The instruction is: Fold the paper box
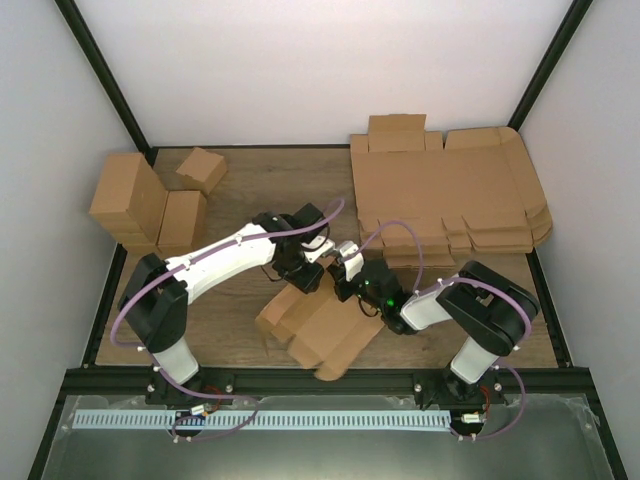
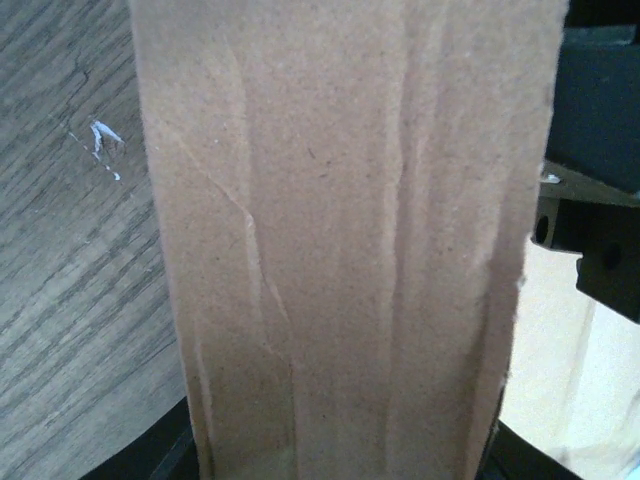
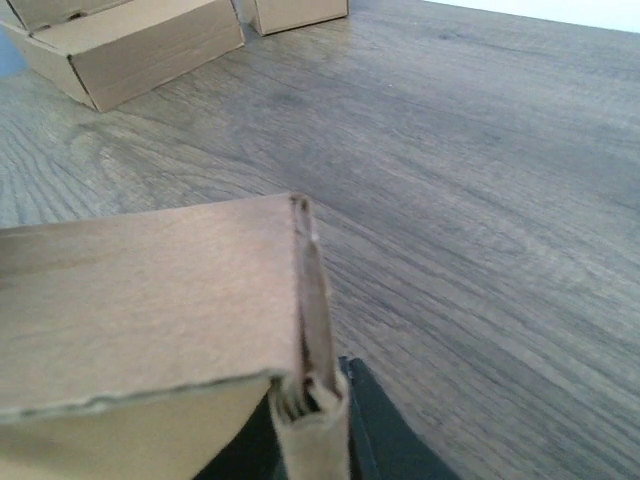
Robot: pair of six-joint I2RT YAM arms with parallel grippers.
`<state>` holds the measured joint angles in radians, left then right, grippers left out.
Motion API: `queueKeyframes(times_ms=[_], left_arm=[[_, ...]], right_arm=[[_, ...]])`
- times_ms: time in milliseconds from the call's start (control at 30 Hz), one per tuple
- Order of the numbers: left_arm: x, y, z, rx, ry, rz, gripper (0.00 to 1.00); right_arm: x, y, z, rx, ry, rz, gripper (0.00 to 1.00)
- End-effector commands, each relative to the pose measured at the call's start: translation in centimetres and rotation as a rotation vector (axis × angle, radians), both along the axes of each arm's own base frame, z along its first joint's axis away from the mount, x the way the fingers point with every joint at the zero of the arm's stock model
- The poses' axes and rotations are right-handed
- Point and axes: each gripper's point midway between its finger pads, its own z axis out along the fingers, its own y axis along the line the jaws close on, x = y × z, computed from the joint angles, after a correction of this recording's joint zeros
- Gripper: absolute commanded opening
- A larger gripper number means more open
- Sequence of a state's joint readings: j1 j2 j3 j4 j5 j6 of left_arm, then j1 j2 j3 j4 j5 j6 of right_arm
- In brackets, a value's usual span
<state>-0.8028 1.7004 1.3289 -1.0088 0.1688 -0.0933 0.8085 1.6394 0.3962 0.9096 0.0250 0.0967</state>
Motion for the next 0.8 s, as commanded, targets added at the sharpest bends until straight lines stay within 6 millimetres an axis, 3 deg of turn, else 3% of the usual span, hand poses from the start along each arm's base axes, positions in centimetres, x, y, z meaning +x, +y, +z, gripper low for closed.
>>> queueKeyframes(times_ms=[0,67,167,333,500,767], left_arm=[[-0.3,-0.4,0.4,-0.026,0.012,-0.014,0.44],[-0.3,-0.5,0.5,-0.03,0.009,-0.012,0.45],[0.3,-0.4,1.3,-0.037,-0.032,0.006,0.66],[1.5,-1.3,5.1,-0.14,-0.137,0.036,0.97],[2.9,0.0,9.4,-0.184,-0.304,0.101,1.0],[3.3,5.0,15.3,-0.27,-0.554,0.335,1.0]], right_arm=[[1.1,0.7,2.4,0.043,-0.057,-0.021,0.02],[1.1,0.6,2.5,0.046,-0.056,-0.029,0.01],[1.1,0.3,2.3,0.046,-0.045,-0.044,0.01],[1.6,-1.1,1.6,0.034,-0.014,-0.125,0.01],[2.3,-2.6,1.2,0.027,0.039,-0.242,0.01],[2.9,-5.2,0.8,0.078,0.227,-0.446,0.01]])
